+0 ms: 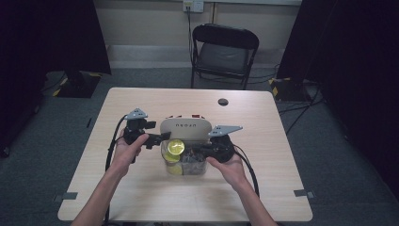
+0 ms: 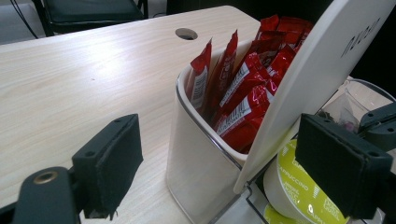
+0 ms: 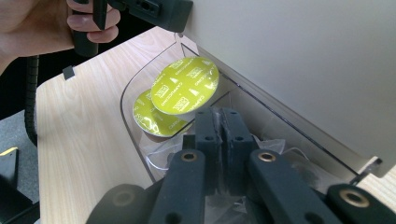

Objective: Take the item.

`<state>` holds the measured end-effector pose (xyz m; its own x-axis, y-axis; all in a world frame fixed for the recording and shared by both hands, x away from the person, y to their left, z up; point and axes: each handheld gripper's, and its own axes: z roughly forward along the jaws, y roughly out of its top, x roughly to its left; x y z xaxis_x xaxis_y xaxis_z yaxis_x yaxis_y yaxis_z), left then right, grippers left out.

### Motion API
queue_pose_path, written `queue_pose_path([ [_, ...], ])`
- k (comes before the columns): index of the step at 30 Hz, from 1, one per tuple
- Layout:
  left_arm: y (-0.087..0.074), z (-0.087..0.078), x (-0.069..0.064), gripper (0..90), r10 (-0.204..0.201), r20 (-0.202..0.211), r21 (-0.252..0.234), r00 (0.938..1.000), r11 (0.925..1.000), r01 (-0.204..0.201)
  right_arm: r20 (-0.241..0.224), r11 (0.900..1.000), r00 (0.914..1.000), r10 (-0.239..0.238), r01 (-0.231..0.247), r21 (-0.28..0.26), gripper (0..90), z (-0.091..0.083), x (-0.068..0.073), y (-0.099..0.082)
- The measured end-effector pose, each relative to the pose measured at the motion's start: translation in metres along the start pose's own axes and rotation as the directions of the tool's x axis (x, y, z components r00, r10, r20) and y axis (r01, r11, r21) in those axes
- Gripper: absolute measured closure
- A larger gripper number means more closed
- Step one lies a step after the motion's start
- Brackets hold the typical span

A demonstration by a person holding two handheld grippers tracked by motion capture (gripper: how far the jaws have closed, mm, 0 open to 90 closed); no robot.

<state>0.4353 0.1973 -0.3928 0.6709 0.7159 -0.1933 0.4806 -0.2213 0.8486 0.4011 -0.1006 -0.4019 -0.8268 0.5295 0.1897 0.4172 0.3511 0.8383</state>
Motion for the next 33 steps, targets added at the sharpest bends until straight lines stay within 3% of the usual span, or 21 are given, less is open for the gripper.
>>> queue_pose_path([
  [33,-0.001,0.002,0.000,13.9,0.005,-0.001,0.012,1.0000,0.9999,-0.005,0.019,0.9979,0.9998,0.005,-0.004,-0.065,87.8,-0.036,0.001,0.005],
])
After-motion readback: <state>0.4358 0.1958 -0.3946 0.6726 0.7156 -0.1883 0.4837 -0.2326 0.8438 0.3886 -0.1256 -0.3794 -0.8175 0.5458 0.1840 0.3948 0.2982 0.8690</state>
